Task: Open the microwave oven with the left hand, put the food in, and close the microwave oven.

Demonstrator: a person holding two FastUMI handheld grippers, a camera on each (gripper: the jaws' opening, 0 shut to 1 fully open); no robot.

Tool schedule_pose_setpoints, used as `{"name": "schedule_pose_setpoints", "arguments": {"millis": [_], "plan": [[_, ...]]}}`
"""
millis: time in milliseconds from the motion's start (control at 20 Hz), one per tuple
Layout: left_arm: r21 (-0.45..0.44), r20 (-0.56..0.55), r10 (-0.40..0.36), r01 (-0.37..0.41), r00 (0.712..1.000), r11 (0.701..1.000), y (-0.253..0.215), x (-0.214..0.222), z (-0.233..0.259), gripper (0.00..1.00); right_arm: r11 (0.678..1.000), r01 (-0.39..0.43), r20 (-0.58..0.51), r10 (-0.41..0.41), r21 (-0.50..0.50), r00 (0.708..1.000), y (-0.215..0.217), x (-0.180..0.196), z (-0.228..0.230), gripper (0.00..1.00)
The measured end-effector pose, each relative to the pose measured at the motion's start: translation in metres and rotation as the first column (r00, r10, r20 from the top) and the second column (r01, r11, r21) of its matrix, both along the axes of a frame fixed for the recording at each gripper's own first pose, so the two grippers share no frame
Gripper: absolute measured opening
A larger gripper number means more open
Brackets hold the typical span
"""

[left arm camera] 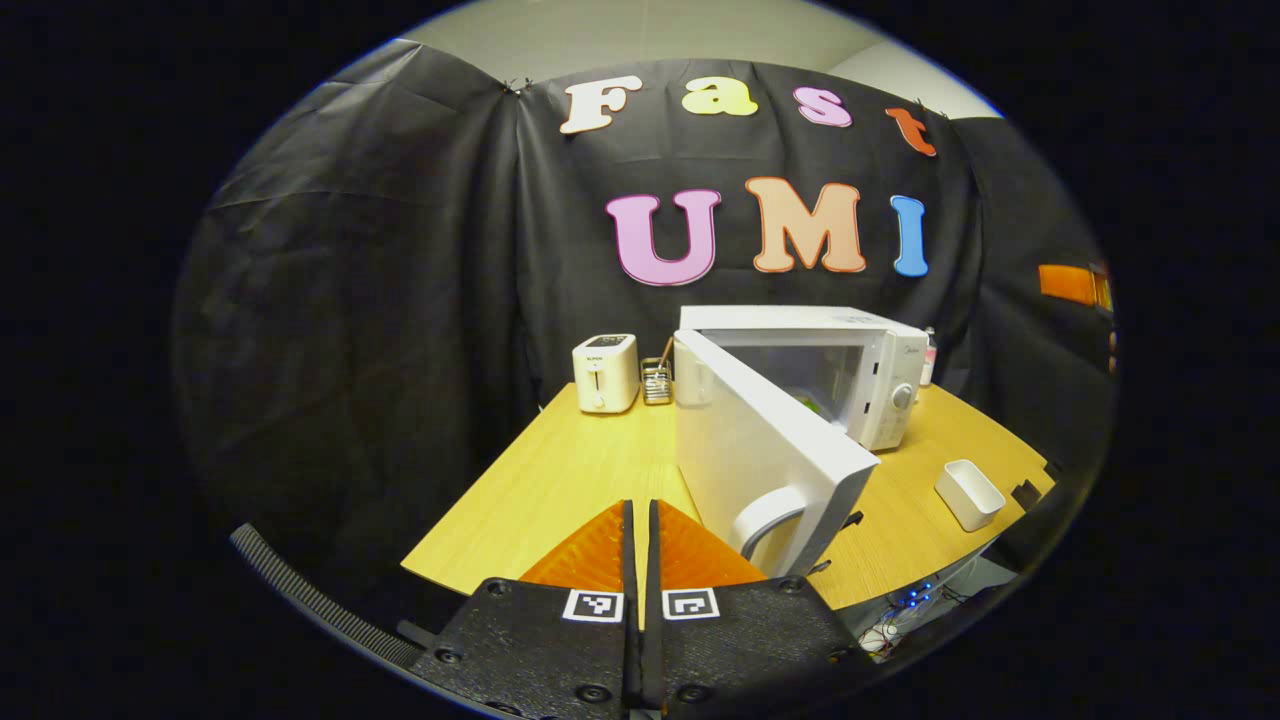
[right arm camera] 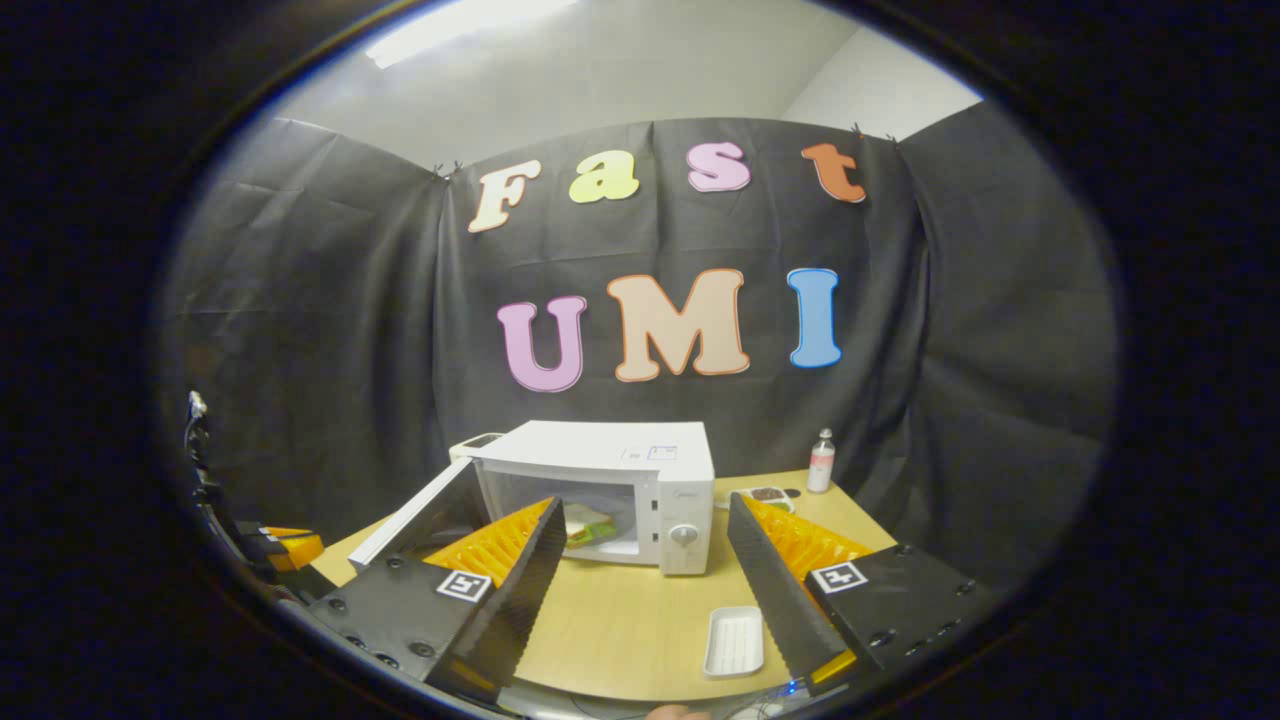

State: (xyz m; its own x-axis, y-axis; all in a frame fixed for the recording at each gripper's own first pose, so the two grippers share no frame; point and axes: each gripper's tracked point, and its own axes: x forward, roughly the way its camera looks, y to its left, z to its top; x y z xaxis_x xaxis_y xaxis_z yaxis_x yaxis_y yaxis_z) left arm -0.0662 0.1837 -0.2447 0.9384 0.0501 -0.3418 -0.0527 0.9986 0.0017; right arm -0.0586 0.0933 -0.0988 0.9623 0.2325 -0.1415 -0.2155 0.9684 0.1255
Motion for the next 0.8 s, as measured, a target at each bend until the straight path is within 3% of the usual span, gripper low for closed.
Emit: {"name": "schedule_pose_setpoints", "arguments": {"millis": [200, 250, 350, 400, 500, 550, 600, 650, 750, 800], "plan": [[0.002, -0.042, -0.009, 0.009, 0.999, 1.000, -0.008, 0.007, -0.025, 0.00, 0.999, 0.022, 0.030, -0.021, -0.033, 0.999, -0.016, 0.007, 0.005, 0.91], [-0.005, -0.056, -0.011, 0.010, 0.998, 1.000, -0.011, 0.006, -0.029, 0.00, 0.999, 0.027, 0.020, -0.027, -0.034, 0.999, -0.019, 0.007, 0.003, 1.00], [-0.049, -0.083, -0.034, 0.030, 0.996, 0.998, -0.022, 0.006, -0.036, 0.00, 0.999, 0.037, 0.008, -0.037, -0.037, 0.999, -0.024, 0.009, -0.001, 0.99], [-0.069, -0.093, -0.048, 0.042, 0.995, 0.997, -0.028, 0.006, -0.037, 0.00, 0.998, 0.042, 0.008, -0.041, -0.048, 0.999, -0.028, 0.011, 0.000, 0.92], [-0.055, -0.099, -0.046, 0.041, 0.994, 0.998, -0.031, 0.009, -0.040, 0.00, 0.997, 0.040, 0.000, -0.040, -0.068, 0.999, -0.031, 0.013, -0.004, 0.92], [-0.041, -0.106, -0.046, 0.042, 0.993, 0.998, -0.031, 0.011, -0.044, 0.00, 0.997, 0.040, -0.007, -0.040, -0.069, 0.999, -0.031, 0.013, -0.006, 0.99], [-0.040, -0.116, -0.055, 0.050, 0.992, 0.998, -0.034, 0.012, -0.048, 0.00, 0.997, 0.040, -0.011, -0.041, -0.068, 0.999, -0.032, 0.013, -0.006, 0.99], [-0.046, -0.123, -0.067, 0.062, 0.990, 0.997, -0.041, 0.011, -0.050, 0.00, 0.997, 0.043, -0.017, -0.044, -0.067, 0.999, -0.034, 0.013, -0.007, 0.92], [-0.054, -0.119, -0.094, 0.088, 0.988, 0.995, -0.054, 0.013, -0.048, 0.00, 0.997, 0.048, -0.027, -0.050, -0.068, 0.998, -0.036, 0.013, -0.007, 0.92], [-0.052, -0.115, -0.106, 0.101, 0.988, 0.994, -0.060, 0.015, -0.047, 0.00, 0.996, 0.053, -0.026, -0.055, -0.070, 0.998, -0.038, 0.014, -0.007, 0.99]]}}
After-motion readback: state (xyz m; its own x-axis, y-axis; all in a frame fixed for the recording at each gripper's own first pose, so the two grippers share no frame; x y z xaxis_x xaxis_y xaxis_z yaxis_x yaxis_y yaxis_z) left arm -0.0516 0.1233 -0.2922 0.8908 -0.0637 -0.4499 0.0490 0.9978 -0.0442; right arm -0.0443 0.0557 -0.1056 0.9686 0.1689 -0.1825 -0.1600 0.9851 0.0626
